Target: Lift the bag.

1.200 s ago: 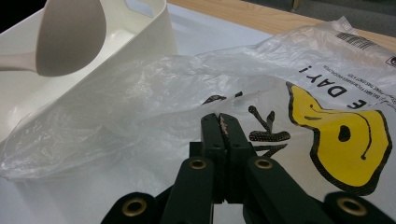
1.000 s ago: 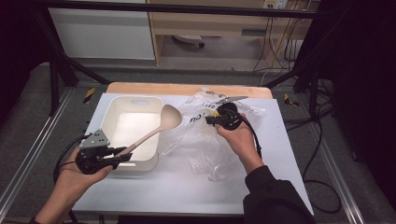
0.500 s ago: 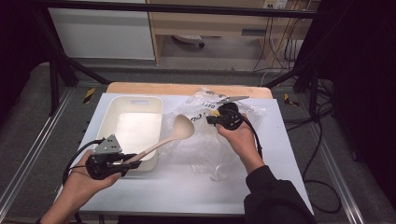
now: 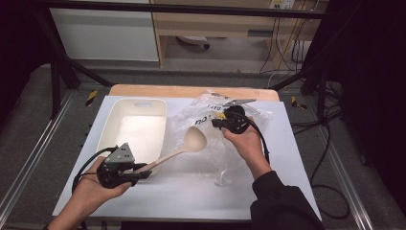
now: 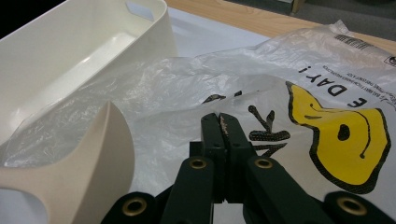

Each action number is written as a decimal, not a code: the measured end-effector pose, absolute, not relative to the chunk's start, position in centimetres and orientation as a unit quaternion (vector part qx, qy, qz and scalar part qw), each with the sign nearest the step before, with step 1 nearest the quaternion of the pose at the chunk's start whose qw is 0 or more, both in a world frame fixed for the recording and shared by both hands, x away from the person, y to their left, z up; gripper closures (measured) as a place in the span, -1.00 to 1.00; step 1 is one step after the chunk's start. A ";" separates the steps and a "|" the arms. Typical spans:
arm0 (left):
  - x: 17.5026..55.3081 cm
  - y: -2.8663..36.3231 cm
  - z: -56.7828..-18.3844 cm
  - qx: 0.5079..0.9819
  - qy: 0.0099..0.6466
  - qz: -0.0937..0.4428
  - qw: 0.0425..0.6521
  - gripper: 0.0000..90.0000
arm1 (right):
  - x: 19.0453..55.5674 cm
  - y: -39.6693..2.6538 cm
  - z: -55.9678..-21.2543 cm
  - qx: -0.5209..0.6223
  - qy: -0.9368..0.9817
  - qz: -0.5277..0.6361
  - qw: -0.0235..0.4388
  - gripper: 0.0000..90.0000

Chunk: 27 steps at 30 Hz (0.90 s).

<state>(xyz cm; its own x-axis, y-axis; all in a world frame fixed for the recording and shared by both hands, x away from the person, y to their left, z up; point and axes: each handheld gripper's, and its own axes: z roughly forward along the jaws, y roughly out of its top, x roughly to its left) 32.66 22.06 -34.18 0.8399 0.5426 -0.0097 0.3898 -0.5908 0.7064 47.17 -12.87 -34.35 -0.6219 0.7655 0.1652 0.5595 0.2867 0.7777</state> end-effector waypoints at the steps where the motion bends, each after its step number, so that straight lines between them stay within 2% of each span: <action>1: 32.7 21.9 -34.2 0.887 0.261 0.101 0.367 0.54 | 47.1 -12.9 -34.3 0.418 0.793 0.426 0.120 1.00; 15: 33.0 19.2 -34.7 0.907 0.237 0.093 0.335 0.54 | 46.9 -13.2 -33.9 0.415 0.794 0.429 0.120 1.00; 27: 33.4 17.2 -35.6 0.911 0.242 0.100 0.319 0.54 | 46.6 -13.4 -33.8 0.410 0.796 0.428 0.119 1.00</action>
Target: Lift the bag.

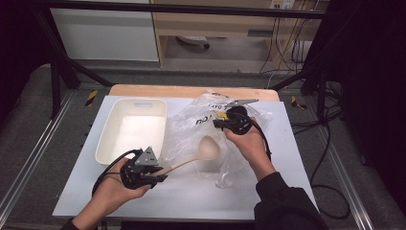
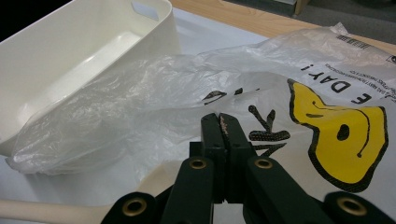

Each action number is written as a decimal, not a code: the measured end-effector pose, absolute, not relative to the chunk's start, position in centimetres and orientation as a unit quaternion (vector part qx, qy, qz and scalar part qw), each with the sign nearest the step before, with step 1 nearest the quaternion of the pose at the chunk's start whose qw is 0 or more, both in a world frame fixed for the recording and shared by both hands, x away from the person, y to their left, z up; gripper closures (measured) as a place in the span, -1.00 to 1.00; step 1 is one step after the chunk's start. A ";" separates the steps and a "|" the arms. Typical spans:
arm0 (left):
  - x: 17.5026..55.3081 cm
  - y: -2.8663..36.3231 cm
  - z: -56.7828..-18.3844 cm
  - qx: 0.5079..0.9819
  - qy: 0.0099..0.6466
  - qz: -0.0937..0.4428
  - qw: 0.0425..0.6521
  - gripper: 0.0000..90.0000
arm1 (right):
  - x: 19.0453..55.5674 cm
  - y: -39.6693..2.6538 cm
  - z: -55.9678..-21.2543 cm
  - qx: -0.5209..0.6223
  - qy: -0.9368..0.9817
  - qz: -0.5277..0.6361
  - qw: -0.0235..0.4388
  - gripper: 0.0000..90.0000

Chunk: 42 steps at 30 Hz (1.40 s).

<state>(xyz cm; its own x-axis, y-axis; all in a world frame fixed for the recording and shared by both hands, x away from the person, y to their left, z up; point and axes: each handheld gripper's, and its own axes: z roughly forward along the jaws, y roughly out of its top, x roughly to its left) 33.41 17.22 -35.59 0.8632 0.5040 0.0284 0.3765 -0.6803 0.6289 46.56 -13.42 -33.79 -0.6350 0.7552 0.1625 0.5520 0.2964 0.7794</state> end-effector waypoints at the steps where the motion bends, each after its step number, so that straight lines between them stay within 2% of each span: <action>1: 33.5 17.0 -35.6 0.911 0.242 0.100 0.319 0.54 | 46.5 -13.4 -33.8 0.410 0.796 0.428 0.119 1.00; 17: 35.9 10.8 -37.7 0.905 0.257 0.127 0.315 0.54 | 45.9 -13.1 -34.6 0.402 0.804 0.423 0.115 1.00; 33: 39.0 7.4 -39.1 0.892 0.263 0.123 0.347 0.54 | 45.0 -12.8 -35.5 0.391 0.811 0.420 0.113 1.00; 42: 40.6 6.2 -39.8 0.892 0.264 0.128 0.343 0.54 | 44.6 -12.9 -36.1 0.389 0.812 0.422 0.106 1.00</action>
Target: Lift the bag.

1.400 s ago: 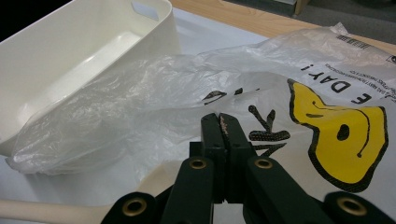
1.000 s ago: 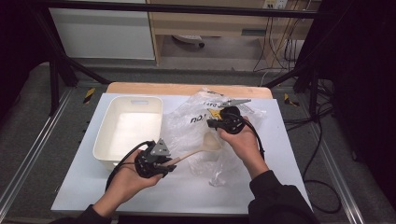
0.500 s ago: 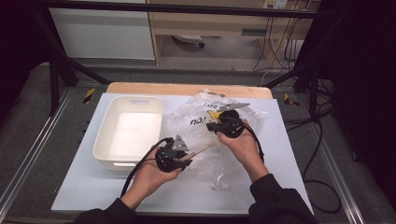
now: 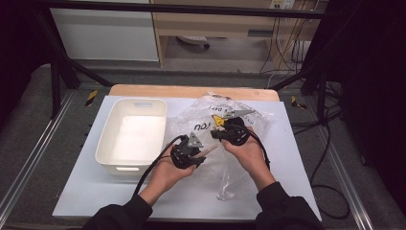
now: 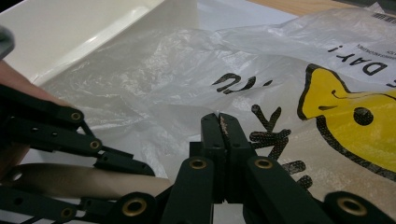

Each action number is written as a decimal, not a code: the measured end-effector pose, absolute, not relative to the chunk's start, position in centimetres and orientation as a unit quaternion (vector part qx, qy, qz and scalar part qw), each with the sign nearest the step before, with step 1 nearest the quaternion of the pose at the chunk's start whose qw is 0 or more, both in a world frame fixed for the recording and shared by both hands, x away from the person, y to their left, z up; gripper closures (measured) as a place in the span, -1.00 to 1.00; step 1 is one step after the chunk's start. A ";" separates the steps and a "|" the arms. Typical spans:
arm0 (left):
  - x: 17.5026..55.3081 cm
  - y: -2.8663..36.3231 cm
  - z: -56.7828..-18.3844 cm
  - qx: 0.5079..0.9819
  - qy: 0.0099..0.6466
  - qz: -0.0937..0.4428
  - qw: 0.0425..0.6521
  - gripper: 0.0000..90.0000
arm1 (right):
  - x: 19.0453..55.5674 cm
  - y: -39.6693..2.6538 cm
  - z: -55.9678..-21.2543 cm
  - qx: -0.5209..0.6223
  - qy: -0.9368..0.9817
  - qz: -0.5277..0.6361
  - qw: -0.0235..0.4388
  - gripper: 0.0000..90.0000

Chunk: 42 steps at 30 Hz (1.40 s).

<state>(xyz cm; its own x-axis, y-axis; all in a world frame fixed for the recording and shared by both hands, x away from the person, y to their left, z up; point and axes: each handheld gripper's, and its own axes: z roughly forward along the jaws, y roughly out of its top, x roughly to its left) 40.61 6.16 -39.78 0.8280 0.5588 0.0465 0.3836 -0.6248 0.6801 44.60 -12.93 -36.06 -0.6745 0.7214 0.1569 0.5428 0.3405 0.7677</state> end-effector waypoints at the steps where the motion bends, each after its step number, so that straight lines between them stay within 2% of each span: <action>1: 40.8 6.1 -39.8 0.892 0.261 0.132 0.343 0.54 | 44.6 -12.9 -36.1 0.390 0.812 0.422 0.105 1.00; 18: 42.4 4.5 -40.6 0.890 0.255 0.135 0.354 0.54 | 43.7 -12.5 -37.0 0.383 0.817 0.418 0.101 1.00; 42: 44.2 3.8 -41.5 0.888 0.264 0.136 0.352 0.54 | 42.4 -14.3 -37.3 0.385 0.812 0.428 0.098 1.00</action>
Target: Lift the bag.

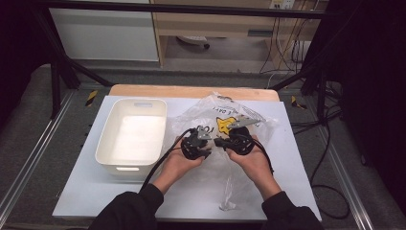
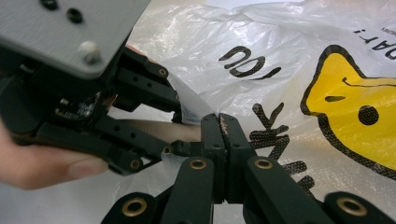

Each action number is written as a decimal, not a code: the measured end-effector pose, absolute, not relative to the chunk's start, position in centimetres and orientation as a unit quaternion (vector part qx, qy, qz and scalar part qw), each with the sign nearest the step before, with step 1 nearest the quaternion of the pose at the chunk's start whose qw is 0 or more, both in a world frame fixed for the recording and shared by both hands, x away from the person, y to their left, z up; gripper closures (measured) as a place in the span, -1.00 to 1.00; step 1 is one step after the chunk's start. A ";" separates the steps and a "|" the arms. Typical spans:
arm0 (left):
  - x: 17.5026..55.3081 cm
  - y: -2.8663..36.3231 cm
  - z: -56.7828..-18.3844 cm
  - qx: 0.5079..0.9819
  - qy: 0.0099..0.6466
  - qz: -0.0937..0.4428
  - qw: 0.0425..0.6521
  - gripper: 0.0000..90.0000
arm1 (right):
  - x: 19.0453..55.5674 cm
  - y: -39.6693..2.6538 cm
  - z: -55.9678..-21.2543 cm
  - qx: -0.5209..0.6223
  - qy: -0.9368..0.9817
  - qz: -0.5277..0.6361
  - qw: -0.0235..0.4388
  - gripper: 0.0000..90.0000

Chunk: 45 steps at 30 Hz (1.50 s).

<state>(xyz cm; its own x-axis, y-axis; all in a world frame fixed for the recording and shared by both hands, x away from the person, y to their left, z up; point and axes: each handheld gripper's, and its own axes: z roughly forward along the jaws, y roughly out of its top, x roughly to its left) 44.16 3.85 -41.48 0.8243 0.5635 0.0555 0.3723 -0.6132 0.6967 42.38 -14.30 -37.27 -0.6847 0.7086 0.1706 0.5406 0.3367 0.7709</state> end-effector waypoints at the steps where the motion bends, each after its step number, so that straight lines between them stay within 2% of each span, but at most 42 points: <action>1: 44.2 3.9 -41.5 0.887 0.266 0.135 0.353 0.54 | 42.3 -14.4 -37.3 0.386 0.811 0.429 0.098 1.00; 16: 45.0 3.2 -41.5 0.885 0.270 0.140 0.351 0.54 | 42.1 -15.3 -37.7 0.391 0.809 0.427 0.101 1.00; 32: 43.3 2.1 -41.0 0.897 0.233 0.125 0.355 0.54 | 42.9 -15.3 -37.2 0.391 0.811 0.422 0.105 1.00; 45: 44.2 1.7 -41.7 0.895 0.230 0.122 0.363 0.54 | 42.6 -15.3 -38.0 0.389 0.815 0.419 0.098 1.00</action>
<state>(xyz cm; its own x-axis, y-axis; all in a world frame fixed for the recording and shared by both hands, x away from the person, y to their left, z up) 44.19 1.65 -41.74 0.8640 0.5009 0.0513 0.3235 -0.6302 0.7058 42.63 -15.31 -38.00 -0.6775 0.7166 0.1657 0.5518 0.3463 0.7587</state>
